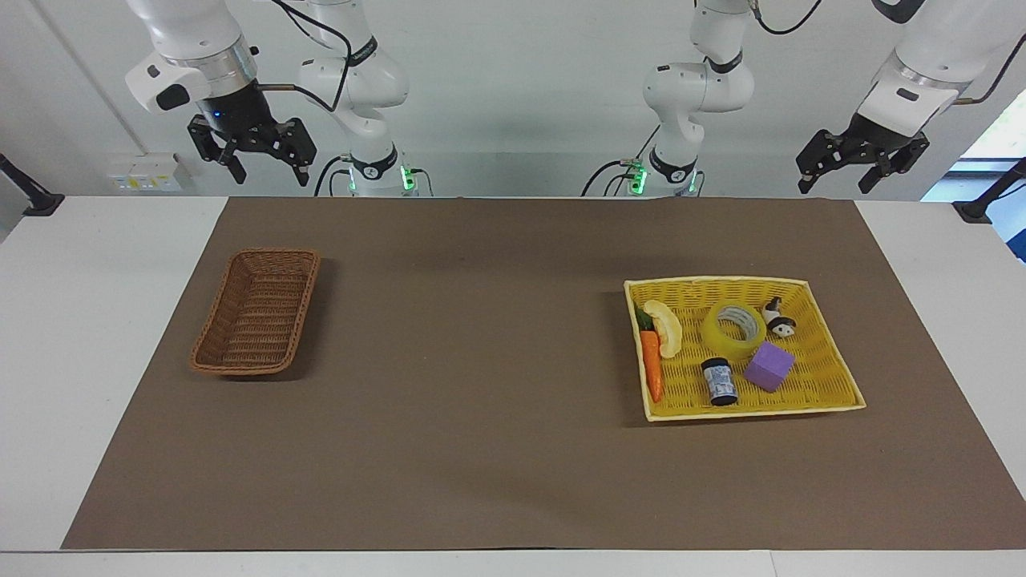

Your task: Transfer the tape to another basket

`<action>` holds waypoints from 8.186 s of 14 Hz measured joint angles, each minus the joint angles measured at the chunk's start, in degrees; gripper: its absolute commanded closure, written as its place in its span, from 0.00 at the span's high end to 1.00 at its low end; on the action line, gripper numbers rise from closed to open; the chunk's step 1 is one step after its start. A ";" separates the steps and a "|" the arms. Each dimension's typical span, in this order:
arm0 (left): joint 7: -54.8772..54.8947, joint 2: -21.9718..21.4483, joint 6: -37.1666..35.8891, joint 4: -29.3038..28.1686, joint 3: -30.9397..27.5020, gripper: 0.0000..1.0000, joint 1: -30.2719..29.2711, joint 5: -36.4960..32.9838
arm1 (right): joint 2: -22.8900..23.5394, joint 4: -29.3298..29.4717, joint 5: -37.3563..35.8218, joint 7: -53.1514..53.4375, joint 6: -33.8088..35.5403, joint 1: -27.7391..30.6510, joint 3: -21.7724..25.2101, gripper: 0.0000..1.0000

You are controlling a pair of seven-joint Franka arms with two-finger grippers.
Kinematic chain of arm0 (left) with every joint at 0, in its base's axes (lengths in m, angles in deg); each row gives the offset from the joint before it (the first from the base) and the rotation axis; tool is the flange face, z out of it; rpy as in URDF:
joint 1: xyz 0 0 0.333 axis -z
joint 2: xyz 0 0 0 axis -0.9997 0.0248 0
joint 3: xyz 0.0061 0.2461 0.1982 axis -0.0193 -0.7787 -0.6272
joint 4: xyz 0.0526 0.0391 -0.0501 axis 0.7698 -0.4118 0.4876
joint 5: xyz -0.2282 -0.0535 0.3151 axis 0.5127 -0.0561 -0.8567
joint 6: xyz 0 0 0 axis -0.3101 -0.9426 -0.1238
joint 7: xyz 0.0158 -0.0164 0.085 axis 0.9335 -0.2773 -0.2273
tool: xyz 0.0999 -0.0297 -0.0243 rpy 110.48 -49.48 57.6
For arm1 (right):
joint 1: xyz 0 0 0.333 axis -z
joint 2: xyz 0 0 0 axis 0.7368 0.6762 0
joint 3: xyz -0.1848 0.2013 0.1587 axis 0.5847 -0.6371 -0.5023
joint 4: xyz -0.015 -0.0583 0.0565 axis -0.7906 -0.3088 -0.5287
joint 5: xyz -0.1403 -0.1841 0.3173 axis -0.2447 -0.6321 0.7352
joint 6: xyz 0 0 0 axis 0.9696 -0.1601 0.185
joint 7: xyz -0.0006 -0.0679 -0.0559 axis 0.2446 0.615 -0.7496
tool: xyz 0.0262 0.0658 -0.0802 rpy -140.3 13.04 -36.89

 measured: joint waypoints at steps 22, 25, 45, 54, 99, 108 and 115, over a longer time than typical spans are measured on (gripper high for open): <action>0.03 0.00 -0.23 0.00 -0.26 1.00 -0.01 0.00 | -0.01 0.00 0.00 -0.04 0.00 1.61 0.01 1.00; 0.03 0.00 -0.23 0.00 -0.26 1.00 -0.01 0.00 | -0.01 0.00 0.00 -0.05 0.00 1.61 -0.01 1.00; 0.30 -2.33 4.17 -6.28 -0.62 1.00 -2.16 0.00 | -0.02 0.00 0.00 -0.05 0.00 1.60 -0.04 1.00; 0.33 -2.64 17.59 -19.26 -0.55 1.00 -2.17 0.00 | -0.02 0.00 0.00 -0.05 0.00 1.60 -0.04 1.00; -9.80 9.16 54.73 -41.99 0.84 0.00 -0.42 3.99 | -0.02 0.00 0.00 -0.05 0.00 1.49 -0.25 1.00; -9.80 9.29 45.18 -34.79 0.79 0.00 -0.34 4.03 | -0.02 -0.03 0.00 -0.05 -1.10 1.45 -0.80 1.00; -9.94 8.87 27.81 -21.01 0.47 0.00 -0.38 4.06 | -0.02 -0.72 0.12 -0.05 -1.33 1.40 -0.85 1.00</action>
